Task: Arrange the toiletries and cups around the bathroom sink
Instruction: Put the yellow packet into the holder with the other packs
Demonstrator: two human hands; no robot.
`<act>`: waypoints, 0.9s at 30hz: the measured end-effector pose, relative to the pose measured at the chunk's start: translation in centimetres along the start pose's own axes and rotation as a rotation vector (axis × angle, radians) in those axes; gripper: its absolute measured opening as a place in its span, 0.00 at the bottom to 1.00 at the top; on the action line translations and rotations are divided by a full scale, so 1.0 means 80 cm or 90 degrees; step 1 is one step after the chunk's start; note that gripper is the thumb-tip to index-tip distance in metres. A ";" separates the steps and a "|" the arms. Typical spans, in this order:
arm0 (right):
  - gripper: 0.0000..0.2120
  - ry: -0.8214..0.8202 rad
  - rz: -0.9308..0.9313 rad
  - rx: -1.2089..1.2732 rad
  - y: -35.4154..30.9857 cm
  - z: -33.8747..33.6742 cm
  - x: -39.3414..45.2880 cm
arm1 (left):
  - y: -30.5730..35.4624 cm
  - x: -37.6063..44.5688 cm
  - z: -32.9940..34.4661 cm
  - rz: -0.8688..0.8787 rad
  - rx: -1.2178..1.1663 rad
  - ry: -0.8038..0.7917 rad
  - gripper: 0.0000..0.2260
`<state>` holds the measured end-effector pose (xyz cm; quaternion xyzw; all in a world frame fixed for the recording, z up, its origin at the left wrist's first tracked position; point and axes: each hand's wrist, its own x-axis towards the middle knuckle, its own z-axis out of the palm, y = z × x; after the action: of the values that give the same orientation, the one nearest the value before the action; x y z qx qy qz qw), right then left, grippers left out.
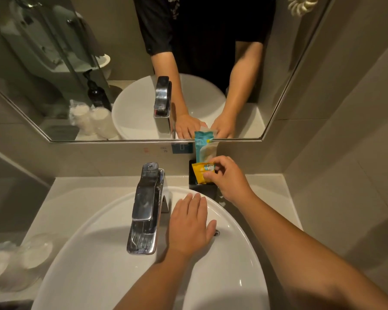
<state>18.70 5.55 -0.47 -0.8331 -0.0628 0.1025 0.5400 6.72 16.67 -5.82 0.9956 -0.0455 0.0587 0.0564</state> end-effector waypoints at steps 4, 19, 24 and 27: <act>0.14 0.023 0.035 0.010 0.014 0.002 -0.004 | 0.001 0.001 -0.001 -0.002 0.009 -0.001 0.27; 0.06 0.043 0.030 -0.017 0.031 -0.007 -0.015 | 0.003 0.001 -0.005 -0.009 0.027 -0.004 0.26; 0.03 0.051 0.005 -0.150 0.038 0.000 -0.008 | 0.002 0.001 -0.005 -0.014 0.021 -0.023 0.28; 0.09 0.051 0.002 -0.188 0.041 0.003 -0.008 | 0.002 0.001 -0.004 -0.013 0.021 -0.025 0.27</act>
<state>18.02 4.28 -3.52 -0.9069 -0.0541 0.0596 0.4136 6.74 16.55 -5.49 0.9978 -0.0356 0.0389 0.0398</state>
